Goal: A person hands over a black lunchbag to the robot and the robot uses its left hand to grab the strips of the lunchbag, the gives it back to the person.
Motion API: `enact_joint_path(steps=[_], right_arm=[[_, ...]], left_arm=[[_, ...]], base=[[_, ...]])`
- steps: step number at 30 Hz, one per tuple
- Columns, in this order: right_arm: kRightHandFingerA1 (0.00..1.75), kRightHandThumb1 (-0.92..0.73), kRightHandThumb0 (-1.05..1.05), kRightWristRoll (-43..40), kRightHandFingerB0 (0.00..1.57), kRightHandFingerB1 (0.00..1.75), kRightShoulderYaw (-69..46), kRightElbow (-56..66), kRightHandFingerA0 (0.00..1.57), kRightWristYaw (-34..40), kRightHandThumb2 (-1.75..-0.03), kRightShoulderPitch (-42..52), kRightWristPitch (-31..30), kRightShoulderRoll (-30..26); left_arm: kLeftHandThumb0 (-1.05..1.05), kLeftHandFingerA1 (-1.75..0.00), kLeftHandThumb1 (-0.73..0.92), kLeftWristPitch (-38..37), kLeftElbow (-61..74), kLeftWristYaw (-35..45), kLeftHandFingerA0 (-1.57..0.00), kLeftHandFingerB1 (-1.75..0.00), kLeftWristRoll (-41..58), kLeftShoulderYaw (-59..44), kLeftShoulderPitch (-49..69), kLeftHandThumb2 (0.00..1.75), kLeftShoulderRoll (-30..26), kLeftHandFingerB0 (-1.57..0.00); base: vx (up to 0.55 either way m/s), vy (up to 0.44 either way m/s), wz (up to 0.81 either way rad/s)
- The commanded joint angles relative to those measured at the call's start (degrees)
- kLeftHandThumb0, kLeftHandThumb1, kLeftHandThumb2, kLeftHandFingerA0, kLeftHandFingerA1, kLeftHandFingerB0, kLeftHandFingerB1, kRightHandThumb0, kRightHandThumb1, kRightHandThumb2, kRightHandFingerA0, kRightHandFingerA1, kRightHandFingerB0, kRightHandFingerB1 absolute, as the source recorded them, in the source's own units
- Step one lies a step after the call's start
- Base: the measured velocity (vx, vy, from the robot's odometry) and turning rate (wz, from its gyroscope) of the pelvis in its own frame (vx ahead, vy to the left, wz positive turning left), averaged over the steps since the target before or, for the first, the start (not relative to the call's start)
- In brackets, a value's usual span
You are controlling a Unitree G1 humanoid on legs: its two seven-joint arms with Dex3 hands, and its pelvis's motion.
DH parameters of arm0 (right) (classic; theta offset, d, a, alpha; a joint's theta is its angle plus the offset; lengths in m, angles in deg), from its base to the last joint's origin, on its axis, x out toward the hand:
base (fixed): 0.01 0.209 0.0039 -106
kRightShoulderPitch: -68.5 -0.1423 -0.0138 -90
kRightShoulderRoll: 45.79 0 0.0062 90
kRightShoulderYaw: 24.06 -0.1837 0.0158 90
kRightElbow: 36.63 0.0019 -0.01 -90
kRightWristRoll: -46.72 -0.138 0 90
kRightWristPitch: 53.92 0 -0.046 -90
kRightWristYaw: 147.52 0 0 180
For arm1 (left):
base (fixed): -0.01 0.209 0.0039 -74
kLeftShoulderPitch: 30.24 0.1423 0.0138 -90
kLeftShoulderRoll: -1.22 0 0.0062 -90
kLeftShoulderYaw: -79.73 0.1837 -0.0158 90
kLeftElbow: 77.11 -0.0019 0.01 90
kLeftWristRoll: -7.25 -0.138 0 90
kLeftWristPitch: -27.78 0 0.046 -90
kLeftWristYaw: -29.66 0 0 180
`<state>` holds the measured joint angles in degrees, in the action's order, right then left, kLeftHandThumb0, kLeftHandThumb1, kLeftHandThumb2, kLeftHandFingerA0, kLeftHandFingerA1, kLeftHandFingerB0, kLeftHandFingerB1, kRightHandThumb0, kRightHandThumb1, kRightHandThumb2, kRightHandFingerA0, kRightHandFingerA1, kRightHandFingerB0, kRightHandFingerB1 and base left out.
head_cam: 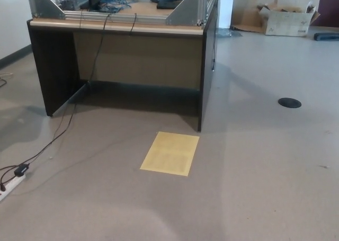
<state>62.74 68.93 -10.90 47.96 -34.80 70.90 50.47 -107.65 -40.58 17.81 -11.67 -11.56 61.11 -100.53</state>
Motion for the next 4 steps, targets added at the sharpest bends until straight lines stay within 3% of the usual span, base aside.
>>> enact_joint_path(steps=[1,4], right_arm=[[0.57,-0.56,-0.62,-1.29,0.19,0.47,-0.87,1.10,0.37,-0.43,-0.98,2.40,1.84,-1.90],[0.57,-0.56,-0.62,-1.57,0.19,0.47,-1.11,1.50,0.37,-0.76,-0.97,3.09,2.26,-1.91]], left_arm=[[-0.81,-0.32,0.58,-0.44,0.97,1.27,-0.02,-0.29,0.85,0.64,0.72,0.92,-0.19,-0.14],[-0.77,-0.33,0.56,-1.34,0.81,1.60,-0.03,-0.31,1.47,0.60,1.08,0.91,0.08,-0.11]], base=[[0.00,0.000,0.00],[0.00,0.000,0.00]])
